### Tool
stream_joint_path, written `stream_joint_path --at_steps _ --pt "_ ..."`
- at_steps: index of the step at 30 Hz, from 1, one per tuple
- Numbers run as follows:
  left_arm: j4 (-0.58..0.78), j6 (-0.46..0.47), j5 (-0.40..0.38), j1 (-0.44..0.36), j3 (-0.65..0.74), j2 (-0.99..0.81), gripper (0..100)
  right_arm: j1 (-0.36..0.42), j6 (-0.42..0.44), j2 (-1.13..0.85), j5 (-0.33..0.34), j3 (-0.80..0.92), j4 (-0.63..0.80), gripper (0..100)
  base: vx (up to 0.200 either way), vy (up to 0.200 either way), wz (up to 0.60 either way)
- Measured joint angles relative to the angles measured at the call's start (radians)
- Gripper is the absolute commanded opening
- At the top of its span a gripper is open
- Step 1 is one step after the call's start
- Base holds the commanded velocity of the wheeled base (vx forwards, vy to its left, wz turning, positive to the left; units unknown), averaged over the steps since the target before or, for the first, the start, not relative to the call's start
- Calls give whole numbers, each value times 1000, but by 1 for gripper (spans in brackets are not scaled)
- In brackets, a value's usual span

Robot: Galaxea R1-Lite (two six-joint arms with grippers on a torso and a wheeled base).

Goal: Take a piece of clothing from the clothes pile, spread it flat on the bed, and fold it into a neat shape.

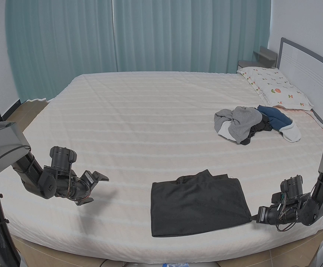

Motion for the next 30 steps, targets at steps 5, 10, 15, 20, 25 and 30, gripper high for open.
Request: stream_joint_path --at_steps 5,10,15,20,25,30 --pt "0 -1 0 0 0 0 100 -6 -23 -3 -1 13 0 0 0 0 0" --pt "0 -1 0 0 0 0 100 -20 -63 8 -5 15 0 0 0 0 0" --pt "0 -1 0 0 -1 0 100 -31 -79 33 -4 3 -14 100 0 0 0" --pt "0 -1 0 0 0 0 100 -42 -26 43 3 -42 -77 100 0 0 0" --pt "0 -1 0 0 0 0 100 -45 75 61 3 -158 -85 100 0 0 0" --pt "0 -1 0 -2 0 0 100 -37 146 132 -1 -297 -87 100 0 0 0"
